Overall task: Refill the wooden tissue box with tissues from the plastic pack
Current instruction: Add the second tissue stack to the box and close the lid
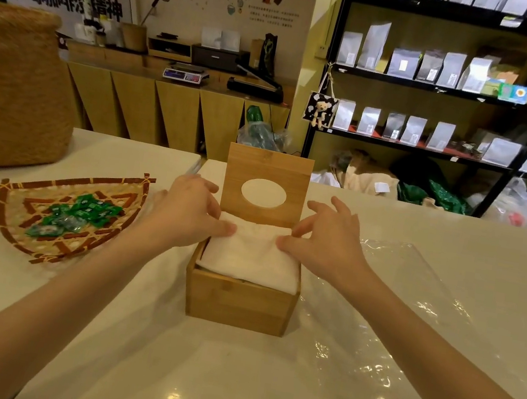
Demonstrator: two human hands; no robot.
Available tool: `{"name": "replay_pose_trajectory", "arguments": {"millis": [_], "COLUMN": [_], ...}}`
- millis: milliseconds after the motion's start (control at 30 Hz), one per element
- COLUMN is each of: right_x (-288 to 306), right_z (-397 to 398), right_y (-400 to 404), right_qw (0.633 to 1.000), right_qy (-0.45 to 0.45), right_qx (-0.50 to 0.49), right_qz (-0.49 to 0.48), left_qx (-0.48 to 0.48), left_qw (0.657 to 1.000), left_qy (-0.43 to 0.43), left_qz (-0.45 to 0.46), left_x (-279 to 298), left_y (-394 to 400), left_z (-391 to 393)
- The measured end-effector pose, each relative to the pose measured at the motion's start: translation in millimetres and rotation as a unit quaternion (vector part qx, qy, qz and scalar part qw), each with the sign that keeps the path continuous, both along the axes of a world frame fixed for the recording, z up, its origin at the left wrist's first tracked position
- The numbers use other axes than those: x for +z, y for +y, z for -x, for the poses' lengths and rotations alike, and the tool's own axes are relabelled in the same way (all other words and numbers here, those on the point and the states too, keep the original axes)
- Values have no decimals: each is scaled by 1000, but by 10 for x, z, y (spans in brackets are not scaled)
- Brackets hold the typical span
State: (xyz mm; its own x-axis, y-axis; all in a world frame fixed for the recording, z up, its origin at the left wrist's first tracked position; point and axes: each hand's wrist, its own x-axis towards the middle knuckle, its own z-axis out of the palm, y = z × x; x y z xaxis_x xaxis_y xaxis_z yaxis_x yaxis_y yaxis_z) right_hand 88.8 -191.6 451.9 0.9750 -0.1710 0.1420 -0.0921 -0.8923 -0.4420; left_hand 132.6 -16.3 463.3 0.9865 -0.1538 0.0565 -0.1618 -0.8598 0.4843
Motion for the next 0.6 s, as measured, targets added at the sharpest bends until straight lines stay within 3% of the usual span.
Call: {"name": "replay_pose_trajectory", "arguments": {"millis": [233, 467, 600], "right_x": [-33, -61, -63], "right_z": [19, 15, 11], "right_y": [146, 208, 233], "right_qw": [990, 986, 981], "right_qy": [9, 34, 3], "right_qx": [2, -5, -27], "right_qz": [144, 166, 194], "left_qx": [-10, -10, -7], "left_qw": [993, 988, 982], "left_qy": [-27, -39, -82], "left_qz": [-117, -148, -168], "left_x": [-72, -167, -184], "left_y": [-71, -84, -96], "left_z": [-5, -15, 22]}}
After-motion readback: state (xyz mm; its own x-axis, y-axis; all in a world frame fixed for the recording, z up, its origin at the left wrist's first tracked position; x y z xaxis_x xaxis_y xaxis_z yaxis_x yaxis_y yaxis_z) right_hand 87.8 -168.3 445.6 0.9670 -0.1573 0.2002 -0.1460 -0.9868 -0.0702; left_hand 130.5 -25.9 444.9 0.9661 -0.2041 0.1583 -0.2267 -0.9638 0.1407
